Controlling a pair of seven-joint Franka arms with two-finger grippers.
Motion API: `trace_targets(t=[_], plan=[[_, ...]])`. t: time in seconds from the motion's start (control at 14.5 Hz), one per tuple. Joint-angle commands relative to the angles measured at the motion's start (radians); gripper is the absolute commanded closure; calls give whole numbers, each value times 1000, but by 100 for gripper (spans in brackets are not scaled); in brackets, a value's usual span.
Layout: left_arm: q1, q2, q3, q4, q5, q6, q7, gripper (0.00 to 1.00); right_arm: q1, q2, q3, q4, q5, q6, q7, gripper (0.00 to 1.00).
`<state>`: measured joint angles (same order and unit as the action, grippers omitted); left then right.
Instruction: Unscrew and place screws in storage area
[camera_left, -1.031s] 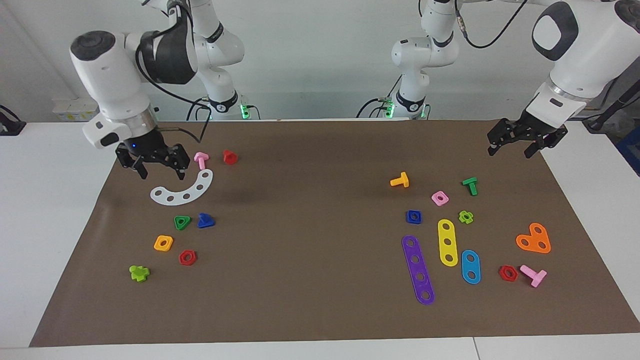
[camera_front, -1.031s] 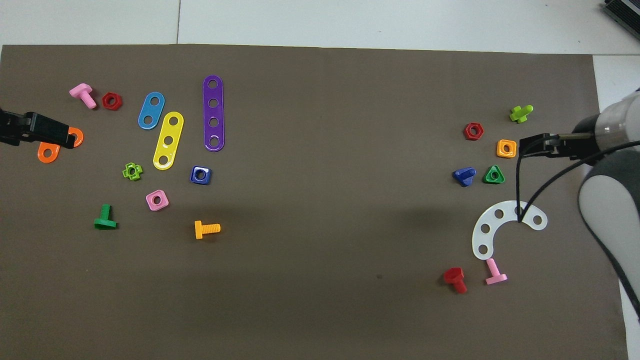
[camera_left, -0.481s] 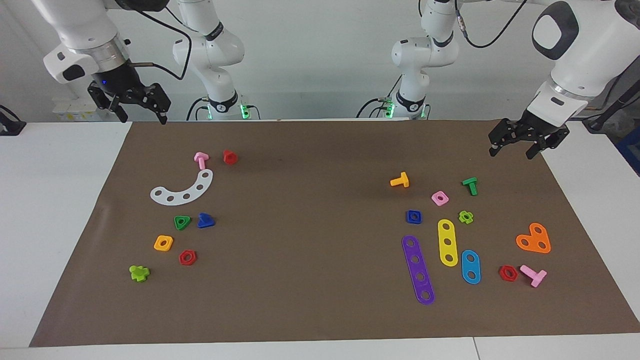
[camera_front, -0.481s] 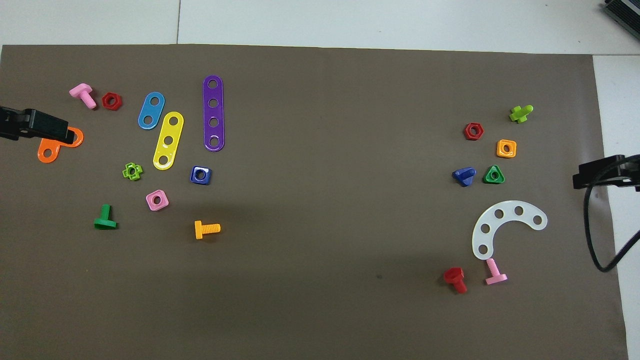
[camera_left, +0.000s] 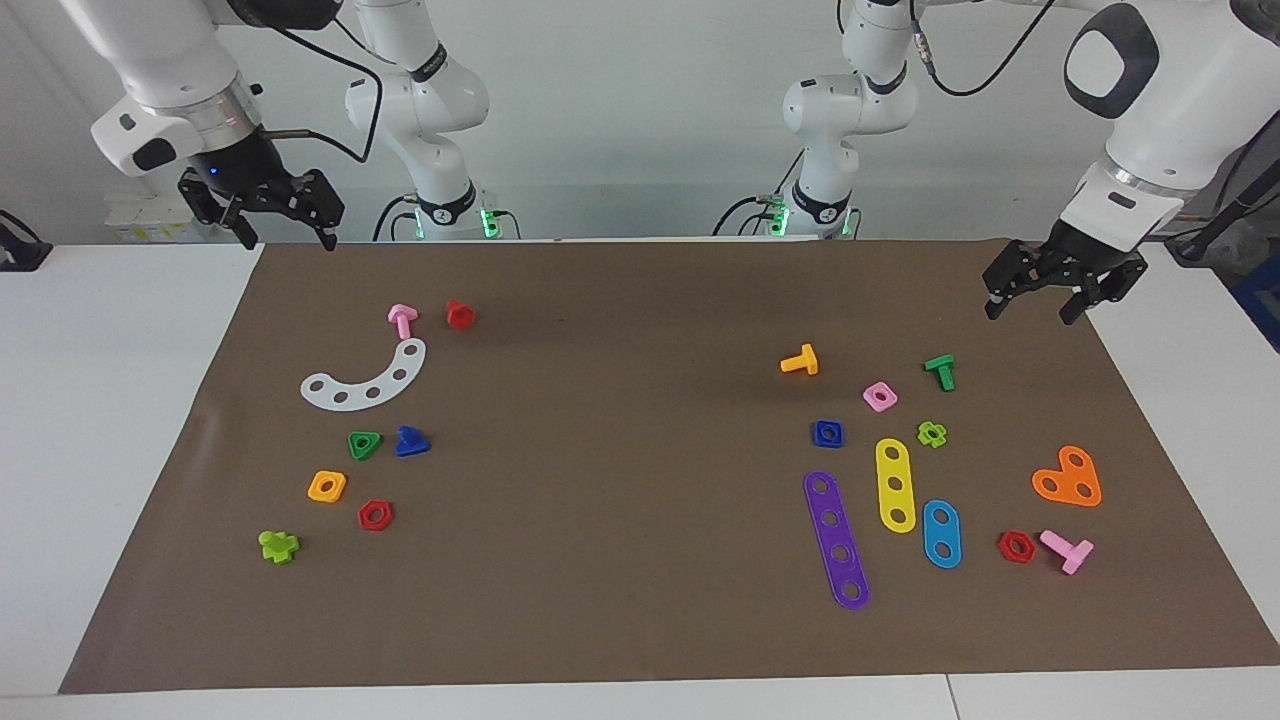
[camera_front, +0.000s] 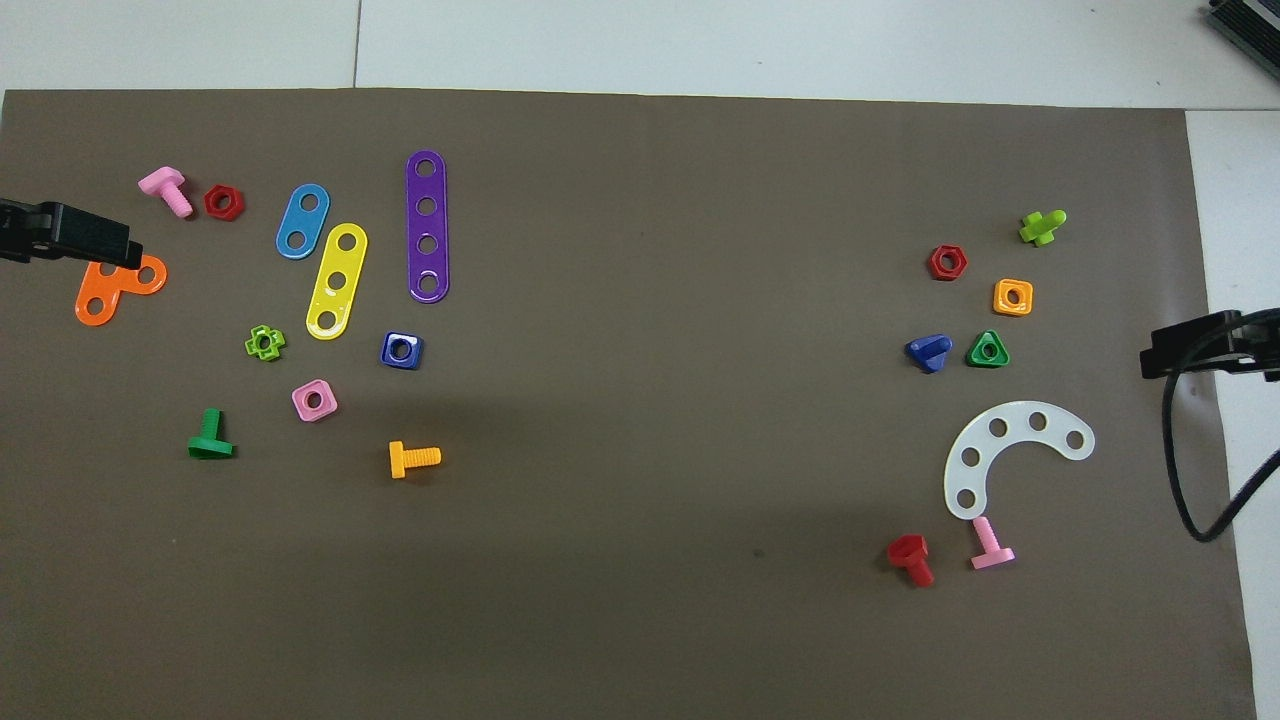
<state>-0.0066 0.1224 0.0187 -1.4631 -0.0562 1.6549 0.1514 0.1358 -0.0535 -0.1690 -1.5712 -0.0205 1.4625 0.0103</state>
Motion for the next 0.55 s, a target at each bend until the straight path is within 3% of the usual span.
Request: trace_targets(t=[0.0, 0.48], plan=[[0, -27, 1, -39, -17, 22, 16, 0, -12, -6, 5, -4, 11, -13, -26, 0], [-3, -29, 1, -39, -17, -6, 13, 0, -5, -9, 8, -3, 11, -2, -16, 0]])
